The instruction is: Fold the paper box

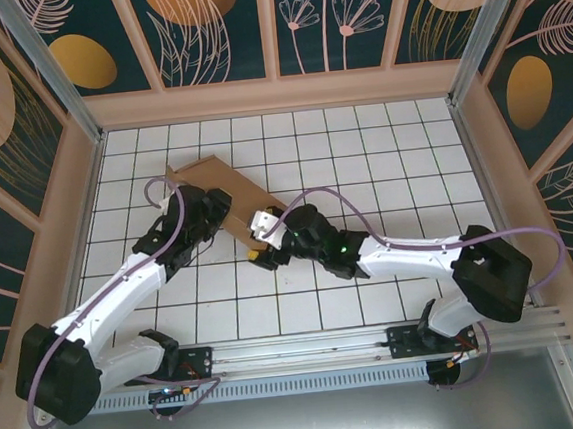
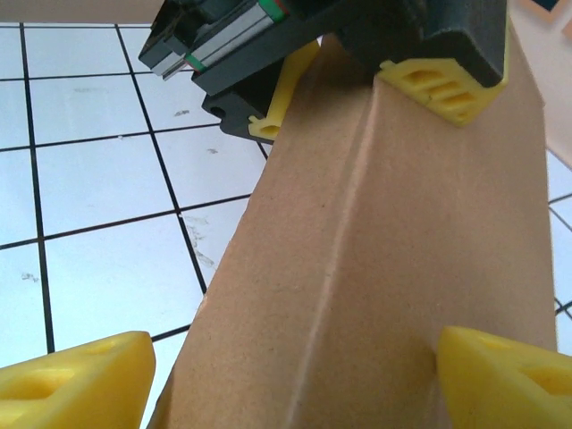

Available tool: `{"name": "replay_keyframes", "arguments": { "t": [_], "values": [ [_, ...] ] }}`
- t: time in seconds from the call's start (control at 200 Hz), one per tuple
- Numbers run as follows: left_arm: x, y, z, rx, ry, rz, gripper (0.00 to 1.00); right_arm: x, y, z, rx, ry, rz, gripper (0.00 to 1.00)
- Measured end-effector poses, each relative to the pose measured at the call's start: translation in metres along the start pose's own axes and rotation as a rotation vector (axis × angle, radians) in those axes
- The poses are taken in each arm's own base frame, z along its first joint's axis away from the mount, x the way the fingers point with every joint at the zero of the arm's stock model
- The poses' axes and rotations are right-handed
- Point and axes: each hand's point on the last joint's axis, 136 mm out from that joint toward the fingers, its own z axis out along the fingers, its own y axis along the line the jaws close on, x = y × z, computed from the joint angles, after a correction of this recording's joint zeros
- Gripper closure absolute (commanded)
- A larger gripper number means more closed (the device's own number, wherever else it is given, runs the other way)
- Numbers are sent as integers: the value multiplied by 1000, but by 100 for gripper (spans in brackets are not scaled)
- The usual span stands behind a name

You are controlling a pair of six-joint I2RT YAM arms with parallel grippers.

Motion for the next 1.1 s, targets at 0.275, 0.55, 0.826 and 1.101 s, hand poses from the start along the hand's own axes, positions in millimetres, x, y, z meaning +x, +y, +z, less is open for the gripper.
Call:
{"name": "replay_keyframes", "arguments": {
  "t": [0.275,0.55,0.826,1.101],
  "values": [
    [-14,8,-7,-63,-69,-36,84,-2,-5,29,164,86,-145,22],
    [-26,21,-10,-128,-127,-107,80,10,-17,50,319,202,-297,52],
    [-31,18,-12,-121,-137,-112,37,8,-25,54,250,196,-282,89],
    [-17,-25,-48,69,-48,89,24,46,-65,41,88,261,-159,88]
  ]
}}
